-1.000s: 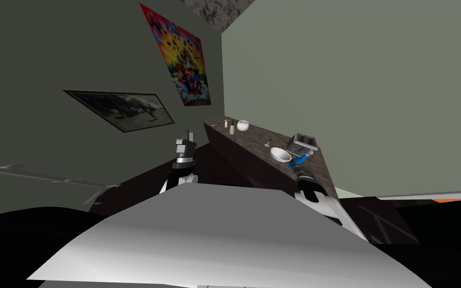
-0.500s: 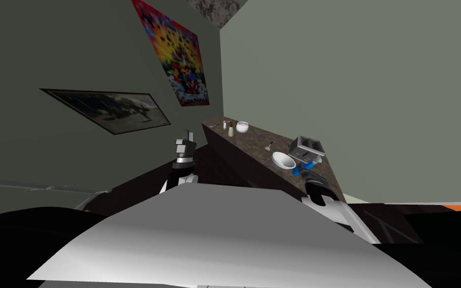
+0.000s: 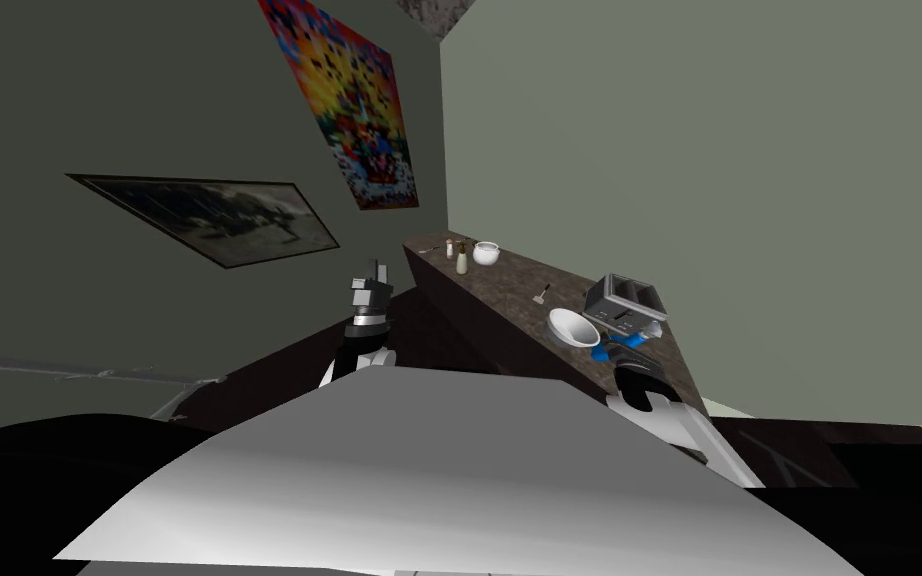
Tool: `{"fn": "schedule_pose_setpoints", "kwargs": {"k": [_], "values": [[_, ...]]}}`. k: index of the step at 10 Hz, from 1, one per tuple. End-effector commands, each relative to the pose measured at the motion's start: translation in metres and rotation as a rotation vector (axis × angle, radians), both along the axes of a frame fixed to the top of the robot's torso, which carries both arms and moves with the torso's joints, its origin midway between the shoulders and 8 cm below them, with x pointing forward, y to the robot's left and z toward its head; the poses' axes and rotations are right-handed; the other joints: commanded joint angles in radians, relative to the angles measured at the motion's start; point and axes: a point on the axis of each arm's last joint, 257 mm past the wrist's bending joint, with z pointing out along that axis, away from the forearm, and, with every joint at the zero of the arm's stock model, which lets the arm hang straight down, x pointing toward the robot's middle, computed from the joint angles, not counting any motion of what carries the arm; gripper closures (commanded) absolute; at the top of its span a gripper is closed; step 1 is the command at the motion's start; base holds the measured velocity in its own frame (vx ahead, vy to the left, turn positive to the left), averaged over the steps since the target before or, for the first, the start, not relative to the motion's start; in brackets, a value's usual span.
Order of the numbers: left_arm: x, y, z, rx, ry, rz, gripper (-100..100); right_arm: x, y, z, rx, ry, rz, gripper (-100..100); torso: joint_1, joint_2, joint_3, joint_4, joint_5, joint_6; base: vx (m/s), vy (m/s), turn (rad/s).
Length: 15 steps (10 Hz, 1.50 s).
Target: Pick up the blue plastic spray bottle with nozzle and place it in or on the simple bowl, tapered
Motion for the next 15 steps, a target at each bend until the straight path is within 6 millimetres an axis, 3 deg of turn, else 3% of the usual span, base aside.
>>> {"fn": "schedule_pose_setpoints", "kwargs": {"k": [1, 2, 3, 4, 8, 9, 10, 12, 13, 14, 15], "values": [[0.000, 0.000, 0.000, 0.000, 0.000, 0.000, 0, 0.002, -0.012, 0.001, -0.001, -0.001, -0.031, -100, 0.000, 0.000, 0.000, 0.000, 0.000, 0.000, -0.085, -0.016, 0.258], [0.000, 0.000, 0.000, 0.000, 0.000, 0.000, 0, 0.003, -0.021, 0.002, -0.001, -0.003, -0.054, -100, 0.000, 0.002, 0.002, 0.001, 0.000, 0.000, -0.107, -0.031, 0.255], [0.000, 0.000, 0.000, 0.000, 0.000, 0.000, 0, 0.003, -0.015, 0.002, -0.001, -0.004, -0.037, -100, -0.001, 0.004, 0.003, 0.001, 0.000, 0.000, -0.049, -0.020, 0.049], [0.000, 0.000, 0.000, 0.000, 0.000, 0.000, 0, 0.003, -0.016, 0.002, -0.001, -0.003, -0.042, 100, -0.001, 0.002, 0.002, 0.001, 0.000, 0.001, -0.007, -0.004, -0.010], [0.000, 0.000, 0.000, 0.000, 0.000, 0.000, 0, 0.002, -0.016, 0.002, -0.002, -0.002, -0.042, 100, 0.001, -0.001, -0.001, 0.000, 0.000, 0.001, -0.001, -0.001, -0.002], [0.000, 0.000, 0.000, 0.000, 0.000, 0.000, 0, 0.002, -0.016, 0.002, -0.001, -0.002, -0.042, 0, 0.001, -0.001, -0.001, 0.000, 0.000, 0.001, 0.000, 0.000, 0.000], [0.000, 0.000, 0.000, 0.000, 0.000, 0.000, 0, 0.001, -0.008, 0.001, -0.001, -0.001, -0.023, 100, 0.001, -0.002, -0.001, 0.000, 0.000, 0.001, 0.049, -0.004, -0.218], [0.000, 0.000, 0.000, 0.000, 0.000, 0.000, 0, -0.002, 0.007, 0.000, 0.001, 0.002, 0.015, 100, 0.002, -0.004, -0.003, -0.001, -0.001, 0.004, 0.101, 0.034, -0.252], [0.000, 0.000, 0.000, 0.000, 0.000, 0.000, 0, -0.002, 0.002, 0.000, -0.002, 0.000, 0.003, 100, 0.004, -0.005, -0.003, -0.002, -0.001, 0.003, 0.041, 0.023, -0.030], [0.000, 0.000, 0.000, 0.000, 0.000, 0.000, 0, -0.002, 0.004, 0.000, -0.002, -0.001, 0.006, 0, 0.002, -0.004, -0.003, -0.002, -0.002, 0.002, 0.006, 0.005, 0.007], [0.000, 0.000, 0.000, 0.000, 0.000, 0.000, 0, 0.002, 0.002, 0.015, -0.007, -0.021, -0.003, 100, 0.001, -0.002, -0.002, -0.002, -0.002, 0.002, -0.033, 0.036, 0.029]]}}
